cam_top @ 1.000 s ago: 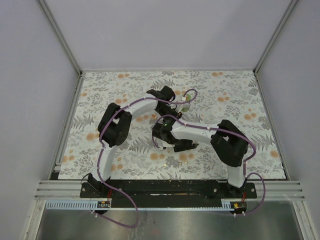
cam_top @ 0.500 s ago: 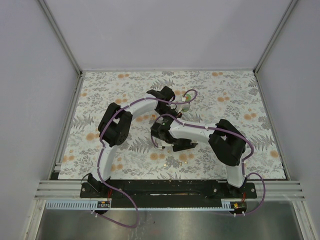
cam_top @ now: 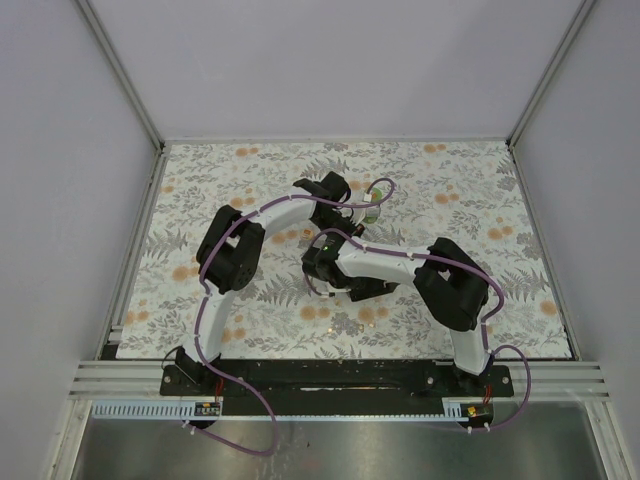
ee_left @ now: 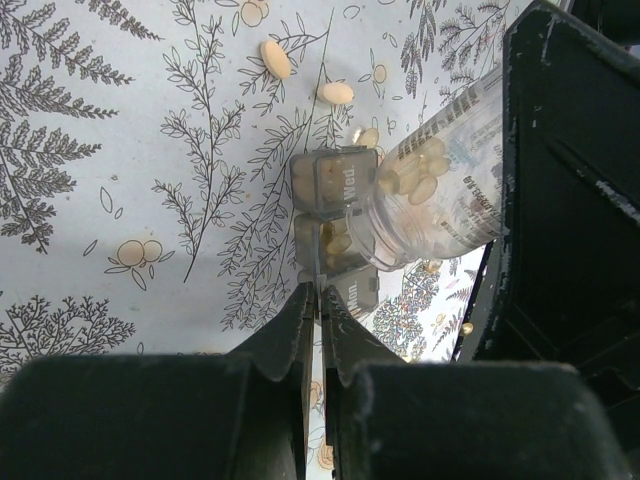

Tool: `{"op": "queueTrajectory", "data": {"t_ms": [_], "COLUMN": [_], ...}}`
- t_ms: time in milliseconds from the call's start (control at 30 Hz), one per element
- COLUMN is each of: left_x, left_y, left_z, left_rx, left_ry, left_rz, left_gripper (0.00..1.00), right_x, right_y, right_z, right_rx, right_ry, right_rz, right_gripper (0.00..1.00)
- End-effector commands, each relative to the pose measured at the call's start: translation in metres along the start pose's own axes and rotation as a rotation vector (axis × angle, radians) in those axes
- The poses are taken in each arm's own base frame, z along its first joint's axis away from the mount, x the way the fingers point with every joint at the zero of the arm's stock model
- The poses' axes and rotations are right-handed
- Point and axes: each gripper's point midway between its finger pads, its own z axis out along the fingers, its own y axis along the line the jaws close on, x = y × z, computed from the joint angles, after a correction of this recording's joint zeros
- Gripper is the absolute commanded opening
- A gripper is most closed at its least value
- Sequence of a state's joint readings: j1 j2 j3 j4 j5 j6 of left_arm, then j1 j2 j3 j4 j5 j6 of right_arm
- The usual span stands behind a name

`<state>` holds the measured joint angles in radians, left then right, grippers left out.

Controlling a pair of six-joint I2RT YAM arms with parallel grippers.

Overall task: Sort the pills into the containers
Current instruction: Pour the pill into the pill container.

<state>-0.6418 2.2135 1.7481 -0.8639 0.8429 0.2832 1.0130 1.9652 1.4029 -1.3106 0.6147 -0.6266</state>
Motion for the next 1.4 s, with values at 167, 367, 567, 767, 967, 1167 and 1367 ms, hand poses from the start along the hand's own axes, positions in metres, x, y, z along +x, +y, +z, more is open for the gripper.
{"op": "queueTrajectory", "data": {"t_ms": [167, 367, 567, 767, 967, 1167, 1367], "left_x": [-0.016, -0.015, -0.014, -0.013, -0.013, -0.013, -0.014], "left_y": [-0.005, -0.005, -0.006, -0.006, -0.007, -0.005, -0.007], "left_z": [-0.005, -0.004, -0.003, -0.003, -0.004, -0.003, -0.004], "left_rx": [0.025, 0.027, 0.036, 0.039, 0.039, 0.036, 0.039], "left_ry": [-0.041, -0.039, -0.035, -0.035, -0.036, -0.034, -0.037], "left_rz": [0.036, 0.032, 0.031, 0.033, 0.035, 0.033, 0.033], "left_gripper": [0.0, 0.0, 0.0, 0.0, 0.0, 0.0, 0.0], "right_x": [0.004, -0.005, -0.004, -0.002, 0.002, 0.006, 0.012], "right_y": [-0.006, -0.002, -0.001, 0.0, -0.003, -0.007, -0.005], "right_z": [-0.021, -0.028, -0.023, -0.022, -0.017, -0.015, -0.007], "right_rx": [0.046, 0.063, 0.075, 0.075, 0.074, 0.099, 0.102], "right_ry": [0.041, 0.04, 0.075, 0.078, 0.097, 0.123, 0.174], "right_rz": [-0.07, -0.103, -0.13, -0.133, -0.133, -0.14, -0.184], "right_gripper": [0.0, 0.0, 0.0, 0.0, 0.0, 0.0, 0.0]}}
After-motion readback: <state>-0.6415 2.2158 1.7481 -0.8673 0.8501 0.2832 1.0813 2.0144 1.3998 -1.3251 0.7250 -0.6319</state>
